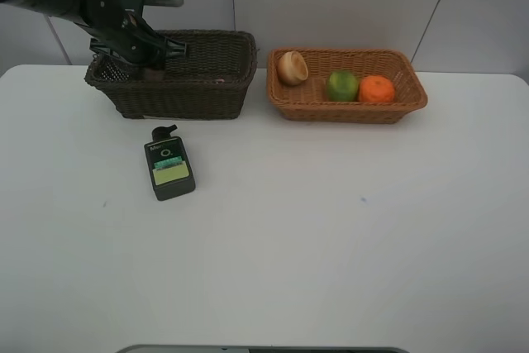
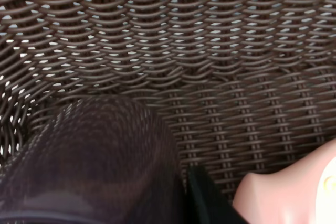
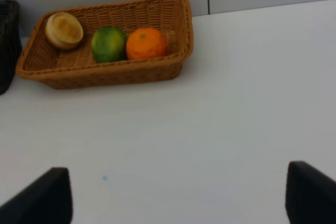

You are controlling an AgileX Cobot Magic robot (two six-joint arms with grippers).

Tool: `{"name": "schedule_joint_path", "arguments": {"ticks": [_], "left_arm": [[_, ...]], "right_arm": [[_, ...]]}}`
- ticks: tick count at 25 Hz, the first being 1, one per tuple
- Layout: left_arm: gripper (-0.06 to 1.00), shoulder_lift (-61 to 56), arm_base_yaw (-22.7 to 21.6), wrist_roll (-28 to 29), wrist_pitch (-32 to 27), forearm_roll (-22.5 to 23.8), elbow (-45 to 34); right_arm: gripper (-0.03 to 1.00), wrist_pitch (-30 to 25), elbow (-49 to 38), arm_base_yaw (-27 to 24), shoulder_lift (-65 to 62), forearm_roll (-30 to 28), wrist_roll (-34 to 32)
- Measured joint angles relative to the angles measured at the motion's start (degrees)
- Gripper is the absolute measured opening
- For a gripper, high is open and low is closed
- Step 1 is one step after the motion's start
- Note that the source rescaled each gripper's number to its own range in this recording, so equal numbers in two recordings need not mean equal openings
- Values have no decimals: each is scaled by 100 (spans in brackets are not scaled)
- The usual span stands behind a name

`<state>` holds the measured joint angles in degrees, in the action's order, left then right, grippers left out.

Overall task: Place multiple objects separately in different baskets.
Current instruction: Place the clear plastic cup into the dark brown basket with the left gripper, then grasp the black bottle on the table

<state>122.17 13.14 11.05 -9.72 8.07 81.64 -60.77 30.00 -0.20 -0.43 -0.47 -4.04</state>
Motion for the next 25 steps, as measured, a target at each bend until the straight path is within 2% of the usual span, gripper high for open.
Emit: {"name": "schedule_joint_path", "arguments": {"ticks": [5,8,10,13,16,19,25], "left_arm": [[0,14,-12,0,-10,-47,22],[8,14,-12,0,-28,-64,22],[24,14,-12,-5,-138,-71,76],[61,14,-12,-5,-414,-103,289],[87,14,-12,-5,-711,-123,541],[94,-23,27,-5,-1016,-123,725],[95,-415,307,8,-1714,-129,821]], "right_arm": [[84,0,0,0,0,0,0],[84,0,0,0,0,0,0],[84,0,0,0,0,0,0],[84,0,0,0,0,0,0],[84,0,0,0,0,0,0],[84,0,0,0,0,0,0],[84,0,0,0,0,0,0]]}}
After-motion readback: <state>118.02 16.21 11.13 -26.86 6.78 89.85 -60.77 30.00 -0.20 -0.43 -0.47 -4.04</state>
